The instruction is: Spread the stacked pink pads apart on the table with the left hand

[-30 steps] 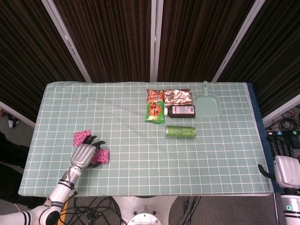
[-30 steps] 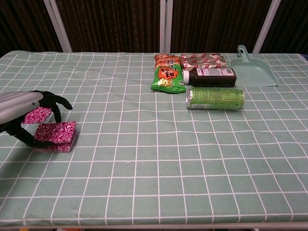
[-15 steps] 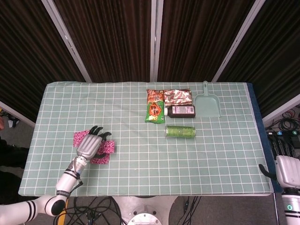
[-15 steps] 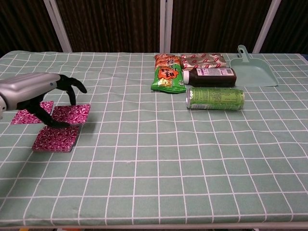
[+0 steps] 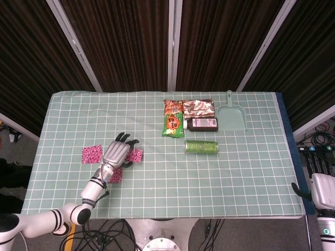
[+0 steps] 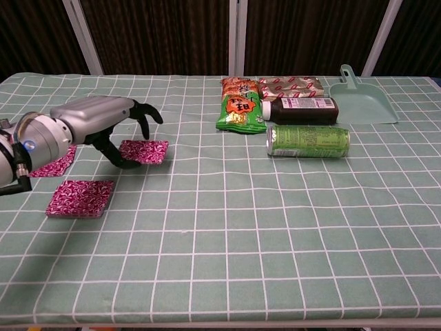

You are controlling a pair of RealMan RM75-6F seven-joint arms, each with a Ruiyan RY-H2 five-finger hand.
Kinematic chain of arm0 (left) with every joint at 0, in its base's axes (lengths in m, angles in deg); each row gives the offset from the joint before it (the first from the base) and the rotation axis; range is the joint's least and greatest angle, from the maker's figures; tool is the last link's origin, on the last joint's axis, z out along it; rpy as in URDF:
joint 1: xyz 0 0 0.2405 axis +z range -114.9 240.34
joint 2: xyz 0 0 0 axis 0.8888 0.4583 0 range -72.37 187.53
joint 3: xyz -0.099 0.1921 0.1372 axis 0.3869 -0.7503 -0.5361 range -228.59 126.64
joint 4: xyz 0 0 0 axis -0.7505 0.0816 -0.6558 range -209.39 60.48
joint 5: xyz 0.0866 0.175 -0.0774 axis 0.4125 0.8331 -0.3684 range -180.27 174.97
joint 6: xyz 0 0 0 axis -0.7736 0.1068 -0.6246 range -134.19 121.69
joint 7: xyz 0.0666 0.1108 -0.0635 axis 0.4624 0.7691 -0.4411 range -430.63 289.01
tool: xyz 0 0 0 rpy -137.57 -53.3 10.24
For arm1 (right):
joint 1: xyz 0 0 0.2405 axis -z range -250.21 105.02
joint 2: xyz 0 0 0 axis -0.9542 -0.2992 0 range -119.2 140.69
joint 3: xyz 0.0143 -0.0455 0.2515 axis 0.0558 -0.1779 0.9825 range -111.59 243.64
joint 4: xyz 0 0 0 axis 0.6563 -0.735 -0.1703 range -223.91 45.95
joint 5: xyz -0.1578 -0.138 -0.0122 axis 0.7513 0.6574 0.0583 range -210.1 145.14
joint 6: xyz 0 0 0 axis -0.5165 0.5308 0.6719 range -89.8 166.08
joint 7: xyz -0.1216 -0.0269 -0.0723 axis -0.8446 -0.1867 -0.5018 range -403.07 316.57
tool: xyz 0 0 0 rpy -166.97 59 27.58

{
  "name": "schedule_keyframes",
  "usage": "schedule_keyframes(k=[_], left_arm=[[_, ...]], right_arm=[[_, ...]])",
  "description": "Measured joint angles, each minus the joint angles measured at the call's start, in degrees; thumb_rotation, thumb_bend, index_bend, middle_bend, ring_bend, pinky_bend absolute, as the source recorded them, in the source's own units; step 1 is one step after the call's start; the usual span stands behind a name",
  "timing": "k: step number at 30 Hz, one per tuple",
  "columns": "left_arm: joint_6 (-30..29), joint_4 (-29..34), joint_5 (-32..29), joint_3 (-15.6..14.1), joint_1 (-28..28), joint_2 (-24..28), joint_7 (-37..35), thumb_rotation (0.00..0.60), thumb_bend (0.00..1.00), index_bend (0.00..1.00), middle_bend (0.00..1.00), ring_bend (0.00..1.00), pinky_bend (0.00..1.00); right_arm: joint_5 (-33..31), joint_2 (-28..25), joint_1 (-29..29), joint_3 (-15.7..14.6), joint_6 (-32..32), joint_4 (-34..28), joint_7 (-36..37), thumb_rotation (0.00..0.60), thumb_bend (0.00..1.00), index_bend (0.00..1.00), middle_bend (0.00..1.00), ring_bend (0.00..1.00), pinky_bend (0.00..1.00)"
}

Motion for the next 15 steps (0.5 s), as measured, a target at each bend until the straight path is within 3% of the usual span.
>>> schedule_keyframes(k=[15], left_arm=[[-2.69,2.51,0.47,-1.24,1.34,3.37,-1.36,0.600,0.23,0.11,0.01,0.00,0.06]], right_arm=[[0.17,0.27,-0.17,-0.14,0.42,0.28,-0.08,0.600,0.17,0.00,0.00,0.00,0.00]])
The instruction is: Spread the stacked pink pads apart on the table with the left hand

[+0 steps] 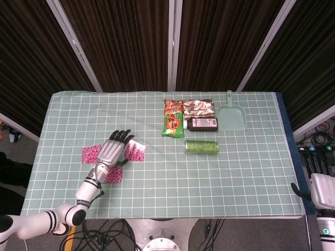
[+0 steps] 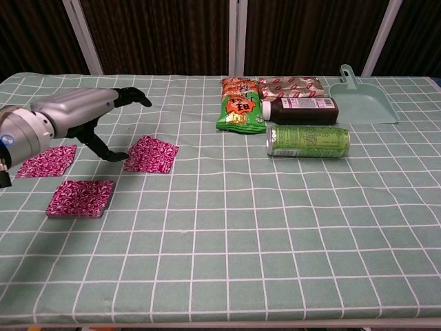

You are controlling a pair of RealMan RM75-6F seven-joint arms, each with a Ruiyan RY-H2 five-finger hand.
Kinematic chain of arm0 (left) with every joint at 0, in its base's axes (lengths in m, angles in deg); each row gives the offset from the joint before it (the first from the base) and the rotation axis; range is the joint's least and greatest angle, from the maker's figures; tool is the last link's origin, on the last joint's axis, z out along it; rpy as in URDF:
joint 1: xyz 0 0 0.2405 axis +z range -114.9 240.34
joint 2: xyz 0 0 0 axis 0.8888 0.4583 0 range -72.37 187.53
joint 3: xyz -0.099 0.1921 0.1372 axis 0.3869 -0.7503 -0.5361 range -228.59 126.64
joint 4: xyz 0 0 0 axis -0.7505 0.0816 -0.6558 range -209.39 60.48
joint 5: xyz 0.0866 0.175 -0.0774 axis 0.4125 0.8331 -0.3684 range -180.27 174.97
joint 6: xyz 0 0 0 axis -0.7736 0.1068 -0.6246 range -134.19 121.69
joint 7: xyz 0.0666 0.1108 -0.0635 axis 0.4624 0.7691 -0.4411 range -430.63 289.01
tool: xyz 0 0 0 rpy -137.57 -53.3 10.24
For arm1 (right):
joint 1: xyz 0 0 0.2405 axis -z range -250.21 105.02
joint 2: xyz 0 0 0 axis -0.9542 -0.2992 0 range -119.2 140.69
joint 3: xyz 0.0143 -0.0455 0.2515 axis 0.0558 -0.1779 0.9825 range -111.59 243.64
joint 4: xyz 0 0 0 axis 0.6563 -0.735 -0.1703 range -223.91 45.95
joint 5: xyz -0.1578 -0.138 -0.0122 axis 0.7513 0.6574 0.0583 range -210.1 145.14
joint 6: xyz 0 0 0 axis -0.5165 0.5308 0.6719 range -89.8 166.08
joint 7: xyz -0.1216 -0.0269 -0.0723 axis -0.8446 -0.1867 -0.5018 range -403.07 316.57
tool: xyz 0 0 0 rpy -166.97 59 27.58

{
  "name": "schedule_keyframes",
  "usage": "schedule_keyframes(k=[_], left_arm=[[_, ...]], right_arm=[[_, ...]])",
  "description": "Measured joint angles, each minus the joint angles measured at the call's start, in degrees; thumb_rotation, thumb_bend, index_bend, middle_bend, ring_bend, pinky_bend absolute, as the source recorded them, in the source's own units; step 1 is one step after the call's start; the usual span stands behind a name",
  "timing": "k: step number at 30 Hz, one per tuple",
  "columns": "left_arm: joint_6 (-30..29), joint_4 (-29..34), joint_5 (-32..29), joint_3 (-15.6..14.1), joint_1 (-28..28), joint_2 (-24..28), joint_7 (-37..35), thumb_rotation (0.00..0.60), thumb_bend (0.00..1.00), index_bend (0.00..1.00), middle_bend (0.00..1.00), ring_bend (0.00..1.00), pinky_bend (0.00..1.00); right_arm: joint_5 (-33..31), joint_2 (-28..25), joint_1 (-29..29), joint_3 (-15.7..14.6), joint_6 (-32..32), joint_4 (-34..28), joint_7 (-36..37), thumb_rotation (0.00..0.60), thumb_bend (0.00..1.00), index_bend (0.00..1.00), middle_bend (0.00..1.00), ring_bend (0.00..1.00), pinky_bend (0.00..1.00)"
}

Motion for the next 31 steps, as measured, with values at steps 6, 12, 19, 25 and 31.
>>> schedule_keyframes(k=[6,12,19,25,31], left_arm=[[-2.98,3.97,-0.37,-1.04,2.32,3.75,1.26,0.600,0.23,0.11,0.03,0.00,0.06],[-7.40,8.89,-0.35,-3.06,6.32,9.11,2.30,0.600,0.22,0.11,0.03,0.00,0.06],[-14.45,16.05,2.17,-7.17,13.18,16.56,0.79,0.600,0.21,0.11,0.03,0.00,0.06],[-21.87,19.10,5.90,-11.70,20.69,22.00,-2.69,0.600,0.20,0.11,0.05,0.00,0.06],[-28.57,21.43,7.43,-13.01,26.45,24.41,-5.05,0.600,0.20,0.11,0.06,0.00,0.06]], right_arm=[[0.18,0.06,-0.04,-0.06,-0.02,0.01,-0.01,0.600,0.17,0.00,0.00,0.00,0.00],[0.85,-0.03,-0.06,-0.19,-0.36,-0.75,-0.15,0.600,0.17,0.00,0.00,0.00,0.00],[1.73,0.47,-0.21,-0.53,-0.55,-1.09,-0.40,0.600,0.17,0.00,0.00,0.00,0.00],[2.02,0.99,-0.40,-0.89,-0.14,-0.56,-0.62,0.600,0.17,0.00,0.00,0.00,0.00],[2.42,1.18,-0.36,-1.04,-0.49,-0.51,-0.90,0.600,0.17,0.00,0.00,0.00,0.00]])
